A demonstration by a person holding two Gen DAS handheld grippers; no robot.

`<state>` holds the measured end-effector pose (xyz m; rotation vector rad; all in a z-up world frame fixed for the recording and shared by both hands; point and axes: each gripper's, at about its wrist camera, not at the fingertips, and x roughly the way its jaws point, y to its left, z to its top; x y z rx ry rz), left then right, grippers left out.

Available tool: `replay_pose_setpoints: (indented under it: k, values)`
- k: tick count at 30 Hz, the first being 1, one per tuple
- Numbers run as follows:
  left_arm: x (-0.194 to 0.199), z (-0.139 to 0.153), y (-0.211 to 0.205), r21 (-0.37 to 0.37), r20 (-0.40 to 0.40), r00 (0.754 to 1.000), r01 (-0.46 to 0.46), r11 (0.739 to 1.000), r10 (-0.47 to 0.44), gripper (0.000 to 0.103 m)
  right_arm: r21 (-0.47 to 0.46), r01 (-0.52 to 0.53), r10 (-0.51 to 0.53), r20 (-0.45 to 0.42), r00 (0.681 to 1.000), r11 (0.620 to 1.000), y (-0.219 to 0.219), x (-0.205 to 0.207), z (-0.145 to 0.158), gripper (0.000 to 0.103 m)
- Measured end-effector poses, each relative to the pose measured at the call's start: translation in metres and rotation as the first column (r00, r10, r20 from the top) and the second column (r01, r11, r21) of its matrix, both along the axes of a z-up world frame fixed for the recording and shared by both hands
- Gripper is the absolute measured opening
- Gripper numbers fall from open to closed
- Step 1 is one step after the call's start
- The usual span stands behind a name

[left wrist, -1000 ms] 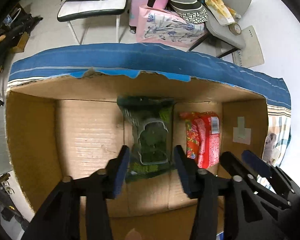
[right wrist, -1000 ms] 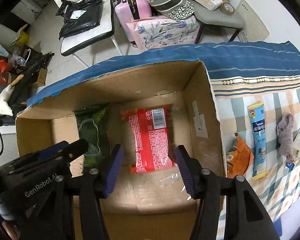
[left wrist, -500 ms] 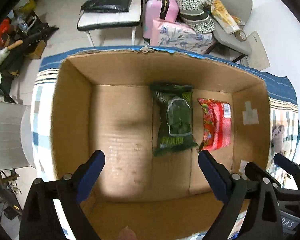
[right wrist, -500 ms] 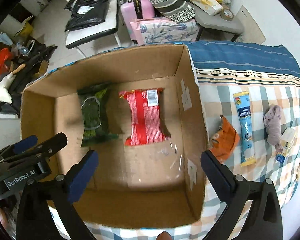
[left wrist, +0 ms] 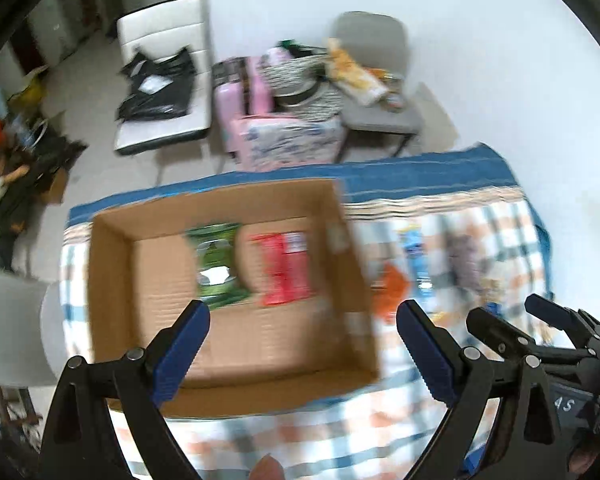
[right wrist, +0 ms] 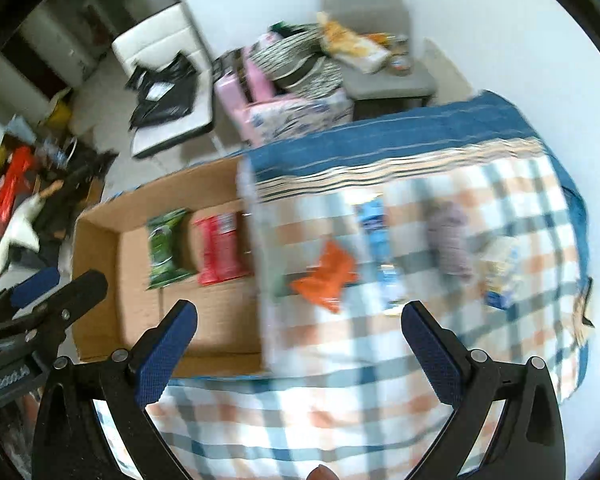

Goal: Organize soft objects
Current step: 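Grasp the lilac sock with the left gripper while the right grasps the yellow carton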

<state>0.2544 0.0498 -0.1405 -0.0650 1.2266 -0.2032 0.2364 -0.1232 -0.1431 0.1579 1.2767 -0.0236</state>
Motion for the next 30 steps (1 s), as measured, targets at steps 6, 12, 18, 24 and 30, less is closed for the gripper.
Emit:
replay_pose_setpoints:
  k: [6, 12, 18, 24, 30]
  values:
    - [0.017, -0.015, -0.109, -0.035, -0.066, 0.993, 0.101, 0.994, -0.103, 0.096, -0.016, 0.144, -0.144, -0.004, 0.990, 0.989, -0.118, -0.014, 0.003, 0.103]
    - [0.046, -0.056, -0.202, -0.033, -0.170, 0.975, 0.142, 0.989, -0.146, 0.096, -0.021, 0.205, -0.206, -0.078, 0.975, 0.978, -0.215, -0.008, -0.042, 0.103]
    - [0.078, -0.120, -0.275, -0.010, -0.298, 0.938, 0.183, 0.983, -0.177, 0.096, -0.042, 0.116, -0.122, -0.198, 0.973, 0.992, -0.258, 0.011, -0.117, 0.103]
    - [0.094, -0.174, -0.311, -0.015, -0.403, 0.892, 0.217, 0.976, -0.205, 0.096, -0.052, 0.024, -0.038, -0.279, 0.959, 0.998, -0.271, 0.023, -0.173, 0.103]
    - [0.104, -0.217, -0.339, -0.042, -0.490, 0.843, 0.232, 0.972, -0.223, 0.096, -0.039, -0.023, 0.009, -0.335, 0.942, 0.999, -0.278, 0.034, -0.208, 0.103]
